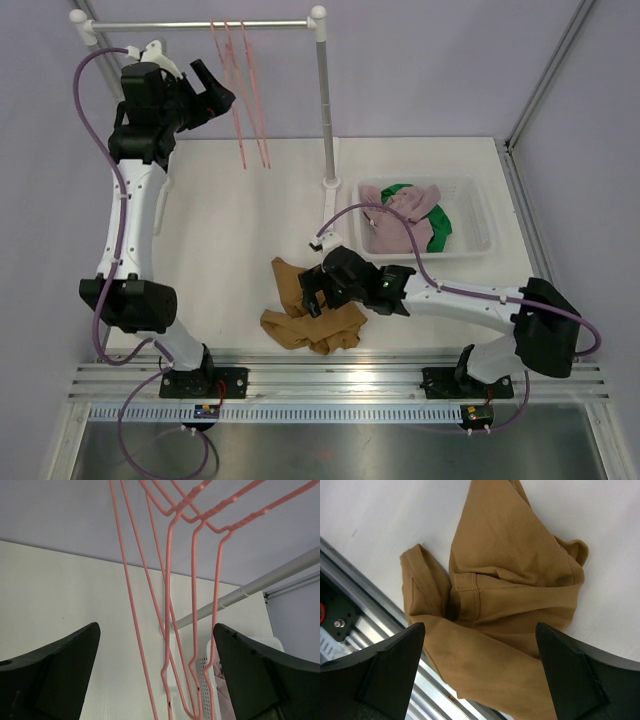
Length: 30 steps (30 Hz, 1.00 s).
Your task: Remove the tank top from the hanger
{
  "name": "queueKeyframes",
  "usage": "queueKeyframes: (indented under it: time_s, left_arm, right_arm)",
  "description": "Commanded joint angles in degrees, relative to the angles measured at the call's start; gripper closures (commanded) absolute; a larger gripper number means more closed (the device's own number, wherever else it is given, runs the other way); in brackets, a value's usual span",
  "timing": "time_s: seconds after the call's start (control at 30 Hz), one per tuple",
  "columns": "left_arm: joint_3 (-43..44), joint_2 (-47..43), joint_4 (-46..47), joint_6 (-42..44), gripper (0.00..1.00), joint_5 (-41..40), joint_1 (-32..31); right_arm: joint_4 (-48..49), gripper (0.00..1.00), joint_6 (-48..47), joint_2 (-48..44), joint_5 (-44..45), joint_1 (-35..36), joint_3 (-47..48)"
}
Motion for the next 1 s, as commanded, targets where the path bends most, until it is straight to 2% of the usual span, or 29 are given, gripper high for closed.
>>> queueKeyframes:
  time_s: [0.0, 0.1, 0.13, 0.23, 0.27, 0.4, 0.43, 0.5, 0.53, 0.57, 0.6, 0.63, 0.77, 0.97]
  left_arm:
    - [-0.98, -9.55, -4.00, 1.21, 0.01, -6.86, 0.82]
    - [-9.31, -19.20, -5.68, 1.21, 0.01, -10.73, 2.40]
    - [-12.30, -25.24, -5.50, 1.39, 0.01, -11.27, 2.40]
    - [-25.48, -34.93, -3.49, 1.21, 0.01, -10.14, 2.40]
    - [-31.86, -40.62, -3.13, 1.47, 0.01, -8.48, 2.40]
    - [-40.86, -51.65, -5.15, 4.81, 0.01, -9.78, 2.40]
    - [-42.37, -53.14, -5.93, 5.77, 0.01, -9.61, 2.40]
    - [-46.58, -57.87, -6.29, 7.97, 0.01, -10.05, 2.40]
    - [-48.43, -59.82, -5.34, 8.85, 0.01, -9.96, 2.40]
    - [-50.45, -61.49, -4.37, 10.25, 0.01, -10.13, 2.40]
    - [-55.00, -65.16, -3.40, 10.70, 0.01, -10.48, 2.40]
    - [-56.78, -66.85, -1.65, 10.96, 0.01, -10.92, 2.40]
    - [-64.52, -73.71, 1.26, 10.79, 0.01, -16.26, 2.23]
    - [-66.29, -74.96, 1.27, 10.53, 0.01, -16.21, 1.79]
  right_arm:
    - [-3.57, 0.00, -2.27, 5.45, 0.88, 1.06, 5.47]
    - [-4.89, 0.00, -2.89, 10.90, 2.63, 2.64, 8.02]
    - [-5.24, 0.01, -3.15, 13.70, 4.03, 3.17, 8.63]
    - [-7.70, 0.01, -3.68, 20.63, 6.06, 4.49, 12.14]
    - [-9.45, 0.01, -4.03, 22.67, 6.33, 5.28, 14.16]
    - [-13.06, 0.00, -3.86, 31.46, 10.45, 7.04, 18.12]
    - [-13.15, 0.03, -3.77, 33.74, 10.55, 7.22, 18.57]
    - [-12.19, 0.39, -3.59, 34.73, 9.24, 7.31, 18.83]
    - [-11.41, 0.52, -3.33, 34.21, 9.06, 7.31, 18.57]
    - [-9.74, 0.72, -3.42, 33.42, 8.62, 7.31, 18.05]
    - [-9.12, 0.83, -3.77, 31.15, 8.18, 7.31, 17.87]
    - [-8.76, 0.98, -4.20, 29.91, 8.44, 7.22, 17.87]
    - [-9.54, 1.00, -6.05, 21.92, 11.69, 7.31, 19.27]
    - [-14.90, 1.00, -8.77, 8.99, 24.76, 6.26, 22.96]
